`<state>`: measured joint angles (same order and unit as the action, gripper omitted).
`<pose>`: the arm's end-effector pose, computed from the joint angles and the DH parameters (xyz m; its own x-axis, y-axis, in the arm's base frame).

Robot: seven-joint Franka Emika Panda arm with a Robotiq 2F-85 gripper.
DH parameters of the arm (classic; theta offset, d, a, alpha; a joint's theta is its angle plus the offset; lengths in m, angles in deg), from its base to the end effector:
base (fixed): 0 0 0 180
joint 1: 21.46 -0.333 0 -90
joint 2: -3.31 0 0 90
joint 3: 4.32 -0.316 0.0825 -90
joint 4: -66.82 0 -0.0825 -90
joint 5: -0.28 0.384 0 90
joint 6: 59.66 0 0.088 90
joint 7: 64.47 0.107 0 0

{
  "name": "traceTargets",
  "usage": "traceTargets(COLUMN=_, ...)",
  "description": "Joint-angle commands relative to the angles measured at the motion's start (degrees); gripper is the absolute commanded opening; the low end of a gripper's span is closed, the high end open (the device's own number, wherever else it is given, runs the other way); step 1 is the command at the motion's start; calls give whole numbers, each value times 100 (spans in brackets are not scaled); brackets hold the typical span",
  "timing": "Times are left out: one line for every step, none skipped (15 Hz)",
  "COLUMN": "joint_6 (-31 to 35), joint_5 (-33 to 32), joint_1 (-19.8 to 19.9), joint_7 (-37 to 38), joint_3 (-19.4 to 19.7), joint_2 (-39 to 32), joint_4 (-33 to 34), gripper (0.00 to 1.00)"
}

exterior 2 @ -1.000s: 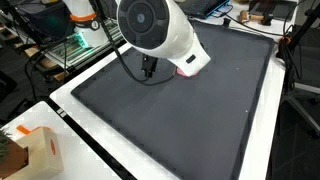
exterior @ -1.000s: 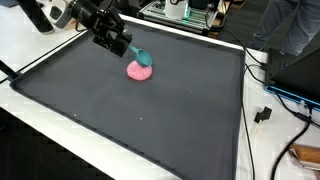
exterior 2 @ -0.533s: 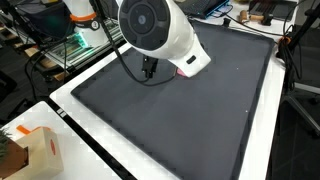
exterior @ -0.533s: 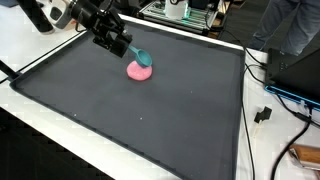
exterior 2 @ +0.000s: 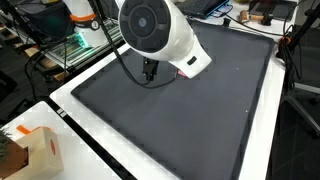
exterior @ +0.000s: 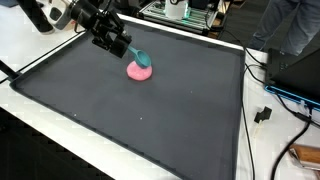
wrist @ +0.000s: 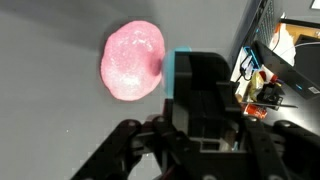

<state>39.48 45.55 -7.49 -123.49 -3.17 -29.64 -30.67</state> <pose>0.6196 -0.0988 0.2499 0.9325 0.3176 0.1718 0.3330 -0.5724 -0.7493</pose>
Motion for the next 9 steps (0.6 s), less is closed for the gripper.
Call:
traceTargets(joint_6=62, joint_5=-108, joint_1=37, joint_7=-286, joint_3=4, joint_2=-167, joint_4=99, gripper=25)
traceTargets(joint_6=125, joint_5=-98, joint_1=33, joint_7=-346, joint_3=4, joint_2=-199, joint_4=89, gripper=25)
traceTargets(joint_6=189, joint_5=-85, joint_1=32, joint_7=-409, joint_3=4, joint_2=-232, joint_4=87, gripper=25)
traceTargets(joint_6=285, joint_5=-53, joint_1=32, joint_7=-484, joint_3=2, joint_2=-256, joint_4=71, gripper=25)
traceTargets(joint_6=360, joint_5=-39, joint_1=32, joint_7=-584, joint_3=0, joint_2=-273, joint_4=63, gripper=25)
traceTargets(joint_6=450, joint_5=-38, joint_1=27, joint_7=-656, joint_3=8, joint_2=-284, joint_4=58, gripper=25)
traceTargets(joint_6=521, joint_5=-68, joint_1=24, joint_7=-718, joint_3=24, joint_2=-312, joint_4=74, gripper=25)
traceTargets(joint_6=537, joint_5=-23, joint_1=56, joint_7=-756, joint_3=21, joint_2=-356, joint_4=93, gripper=25)
traceTargets(joint_6=582, joint_5=-24, joint_1=62, joint_7=-784, joint_3=31, joint_2=-391, joint_4=107, gripper=25)
